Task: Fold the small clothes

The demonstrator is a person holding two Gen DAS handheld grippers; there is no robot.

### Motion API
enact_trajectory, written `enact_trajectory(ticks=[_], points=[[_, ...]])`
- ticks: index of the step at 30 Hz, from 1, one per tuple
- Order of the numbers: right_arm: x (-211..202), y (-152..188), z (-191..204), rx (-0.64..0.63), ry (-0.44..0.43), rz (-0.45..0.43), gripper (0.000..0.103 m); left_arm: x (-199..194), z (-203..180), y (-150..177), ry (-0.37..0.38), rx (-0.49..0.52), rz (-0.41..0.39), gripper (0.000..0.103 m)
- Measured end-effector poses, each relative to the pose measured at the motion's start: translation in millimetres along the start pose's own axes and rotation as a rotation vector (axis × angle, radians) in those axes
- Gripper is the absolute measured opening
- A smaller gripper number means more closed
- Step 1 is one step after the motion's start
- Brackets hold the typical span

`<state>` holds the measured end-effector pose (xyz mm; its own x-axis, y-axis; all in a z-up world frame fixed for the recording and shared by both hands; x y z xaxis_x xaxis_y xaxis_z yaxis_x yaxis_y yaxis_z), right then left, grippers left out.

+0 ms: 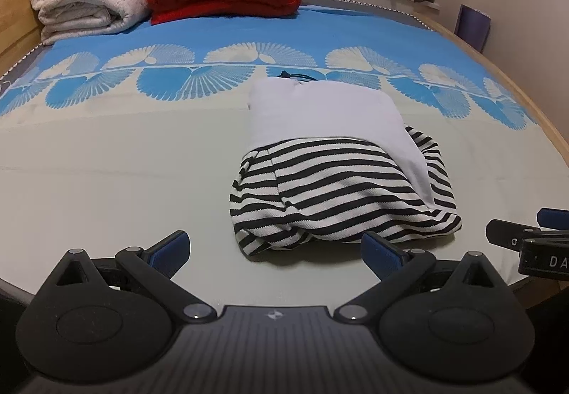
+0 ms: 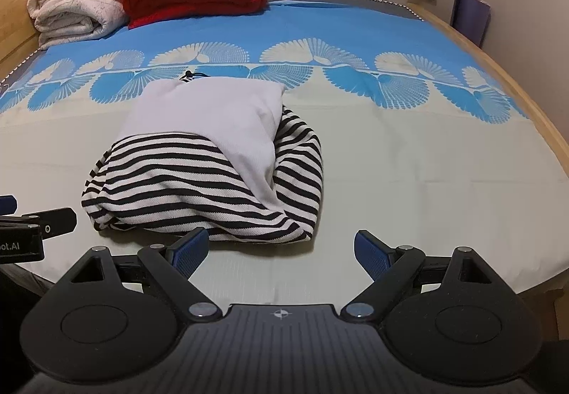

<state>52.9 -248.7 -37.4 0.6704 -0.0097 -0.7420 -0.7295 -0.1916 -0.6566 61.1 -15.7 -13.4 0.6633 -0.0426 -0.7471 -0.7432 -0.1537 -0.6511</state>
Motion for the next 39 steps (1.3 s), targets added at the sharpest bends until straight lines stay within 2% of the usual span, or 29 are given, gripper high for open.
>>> enact_trajectory(ticks=[39], points=[[0.6,2.0,1.3,-0.014,-0.008,0.004,0.089,-0.5,-2.7,1.3,0.01,0.007,-0.004,0.102]])
Point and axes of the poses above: each gripper's, at about its wrist camera, not at the fingertips, and x roughly the way its jaws point, z to its left, y to its underside, the point moved 2 cm from there along x, roughly the way its jaws point, and after that the axes turned 9 degrees about -x, right-handed, at the moved point
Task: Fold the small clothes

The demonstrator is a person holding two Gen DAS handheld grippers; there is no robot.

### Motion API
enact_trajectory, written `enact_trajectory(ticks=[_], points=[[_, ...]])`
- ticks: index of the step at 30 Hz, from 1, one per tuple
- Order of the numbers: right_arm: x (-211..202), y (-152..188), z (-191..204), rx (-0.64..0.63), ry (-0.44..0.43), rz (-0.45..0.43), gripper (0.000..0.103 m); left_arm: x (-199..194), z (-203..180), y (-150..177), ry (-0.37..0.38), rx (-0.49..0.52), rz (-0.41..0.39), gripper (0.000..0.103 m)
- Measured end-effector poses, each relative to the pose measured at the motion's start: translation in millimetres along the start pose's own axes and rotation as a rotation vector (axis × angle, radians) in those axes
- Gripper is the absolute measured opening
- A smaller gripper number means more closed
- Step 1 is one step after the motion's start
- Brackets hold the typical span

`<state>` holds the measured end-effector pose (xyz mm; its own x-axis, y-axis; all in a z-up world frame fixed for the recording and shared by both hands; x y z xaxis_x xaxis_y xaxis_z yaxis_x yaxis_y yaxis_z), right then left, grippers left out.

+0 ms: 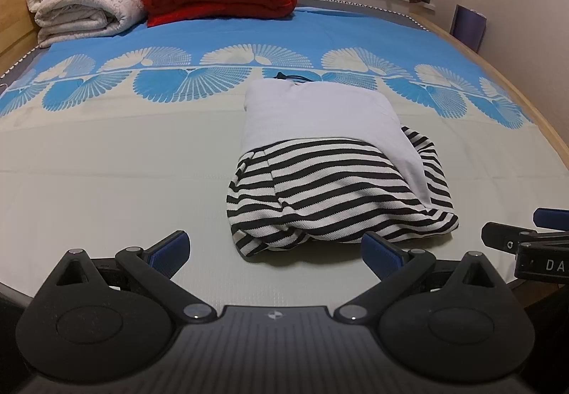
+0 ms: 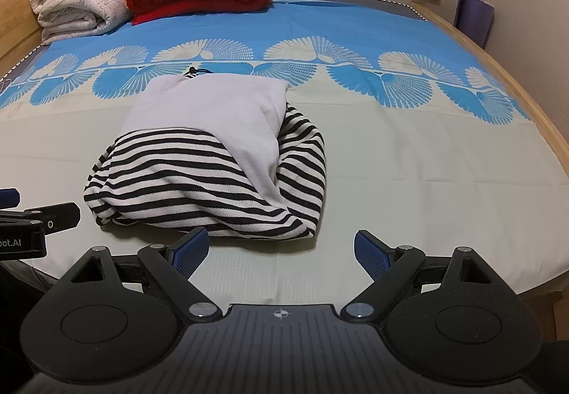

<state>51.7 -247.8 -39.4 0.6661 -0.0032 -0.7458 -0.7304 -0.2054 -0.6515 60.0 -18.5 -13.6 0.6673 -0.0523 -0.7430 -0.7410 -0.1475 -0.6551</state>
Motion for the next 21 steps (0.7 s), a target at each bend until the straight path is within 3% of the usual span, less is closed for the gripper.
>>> enact_trajectory(ticks=[21], points=[[0.1,0.2,0.3,-0.001,0.0,0.001,0.089,0.9,-1.4,1.2,0.002,0.004,0.003,0.102]])
Point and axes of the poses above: each gripper's, at about its wrist camera, not at the fingertips, and x roughly the way its jaws point, z to its left, y to its underside, the point moved 2 cm from there along x, roughly the way its jaws point, and after that the axes turned 9 degrees about -x, right-handed, at the moved point
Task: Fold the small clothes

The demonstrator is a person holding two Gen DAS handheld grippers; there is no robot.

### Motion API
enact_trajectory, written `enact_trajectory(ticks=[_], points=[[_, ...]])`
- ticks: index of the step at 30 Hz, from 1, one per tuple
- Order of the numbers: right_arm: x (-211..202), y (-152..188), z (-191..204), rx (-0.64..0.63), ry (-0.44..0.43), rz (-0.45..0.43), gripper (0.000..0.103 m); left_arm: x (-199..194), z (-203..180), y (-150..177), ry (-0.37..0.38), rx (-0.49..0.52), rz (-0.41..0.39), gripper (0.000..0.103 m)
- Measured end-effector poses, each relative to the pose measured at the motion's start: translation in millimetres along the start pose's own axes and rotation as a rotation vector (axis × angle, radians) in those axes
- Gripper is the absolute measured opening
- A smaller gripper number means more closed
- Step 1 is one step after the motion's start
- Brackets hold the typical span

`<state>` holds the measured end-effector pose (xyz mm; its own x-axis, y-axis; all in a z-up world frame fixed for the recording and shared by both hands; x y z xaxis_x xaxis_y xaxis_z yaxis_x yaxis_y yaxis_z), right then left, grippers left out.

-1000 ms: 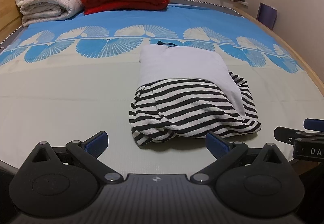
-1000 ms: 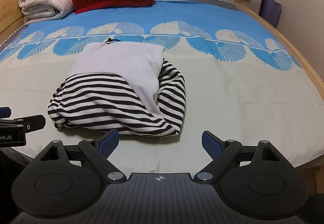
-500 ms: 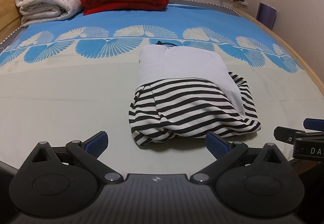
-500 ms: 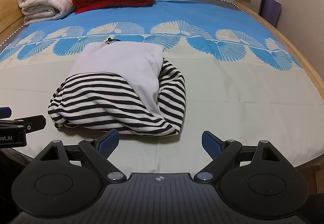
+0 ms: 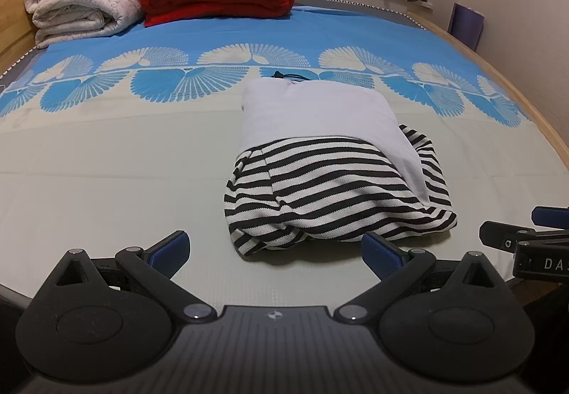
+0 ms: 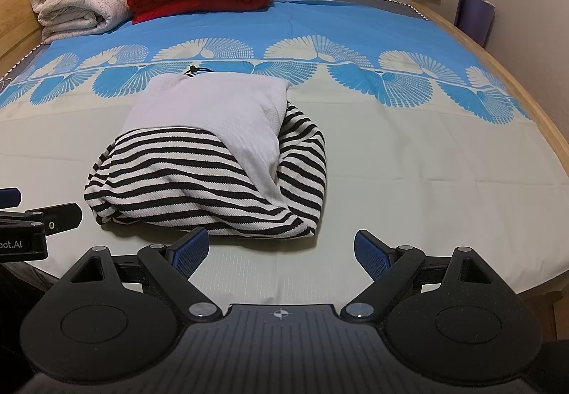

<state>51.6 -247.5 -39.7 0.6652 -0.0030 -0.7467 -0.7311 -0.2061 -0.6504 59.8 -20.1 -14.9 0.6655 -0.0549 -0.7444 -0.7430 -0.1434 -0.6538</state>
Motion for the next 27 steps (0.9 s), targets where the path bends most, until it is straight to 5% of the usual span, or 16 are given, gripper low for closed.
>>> enact_trajectory(ticks=[27], points=[[0.8,2.7,-1.5,-0.012,-0.009,0.005,0.089,1.5,-2.3,2.5,0.003,0.002,-0.004,0.103]])
Point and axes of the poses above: each gripper's, at about its wrist camera, not at the fingertips, and x roughly the way its jaws point, z to its left, y to its underside, the point moved 2 cm from there along x, roughly the way its jaws point, and after that the axes turned 9 degrees about -x, right-handed, at the moved point
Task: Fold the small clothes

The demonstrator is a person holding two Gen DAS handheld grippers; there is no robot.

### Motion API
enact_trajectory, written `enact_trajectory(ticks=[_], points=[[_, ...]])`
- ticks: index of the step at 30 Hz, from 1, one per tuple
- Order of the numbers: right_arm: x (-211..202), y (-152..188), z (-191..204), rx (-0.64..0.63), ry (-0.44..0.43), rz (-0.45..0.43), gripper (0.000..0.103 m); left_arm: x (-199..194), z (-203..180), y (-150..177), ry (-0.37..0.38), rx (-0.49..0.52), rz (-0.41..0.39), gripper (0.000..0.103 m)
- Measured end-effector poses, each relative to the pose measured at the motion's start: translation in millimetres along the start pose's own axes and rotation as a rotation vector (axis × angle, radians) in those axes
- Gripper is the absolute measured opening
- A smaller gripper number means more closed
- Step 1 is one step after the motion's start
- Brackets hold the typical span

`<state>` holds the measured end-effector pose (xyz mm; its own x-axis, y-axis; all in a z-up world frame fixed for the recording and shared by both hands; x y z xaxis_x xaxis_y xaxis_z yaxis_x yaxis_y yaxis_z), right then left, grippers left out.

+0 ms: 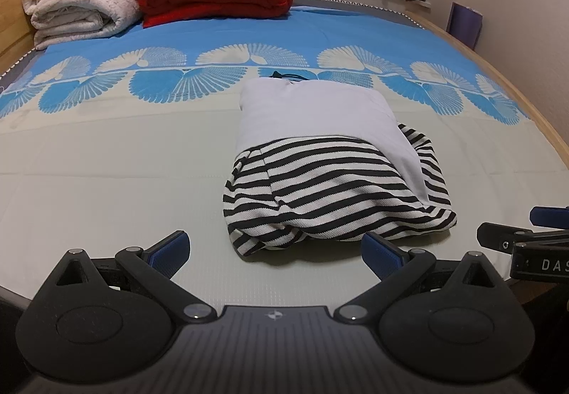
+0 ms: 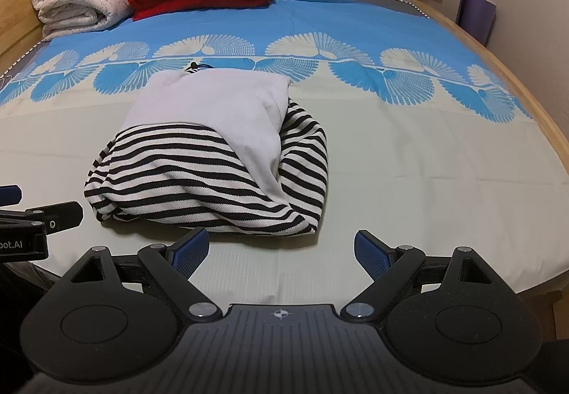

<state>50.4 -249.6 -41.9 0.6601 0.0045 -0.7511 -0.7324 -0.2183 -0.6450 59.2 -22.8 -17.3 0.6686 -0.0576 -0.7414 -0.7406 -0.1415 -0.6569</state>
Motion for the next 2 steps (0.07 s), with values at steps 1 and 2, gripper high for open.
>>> enact_trajectory(ticks=[1,2], points=[[0.1,0.5,-0.3,0.0,-0.001,0.001,0.089,0.1,0.0,0.2,-0.001,0.0,0.001,0.103],[0.6,0.9,-1.4,-0.002,-0.002,0.001,0.089,0.2,0.1,0.1,-0.002,0.002,0.002,0.103]])
Point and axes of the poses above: each gripper's, at about its wrist camera, not at the fingertips, and x roughly the way its jaws point, z to its left, y to its underside, the point moved 2 cm from there along x, roughly the way its jaws point, and after that the axes turned 9 degrees about -x, right-handed, at the moved point
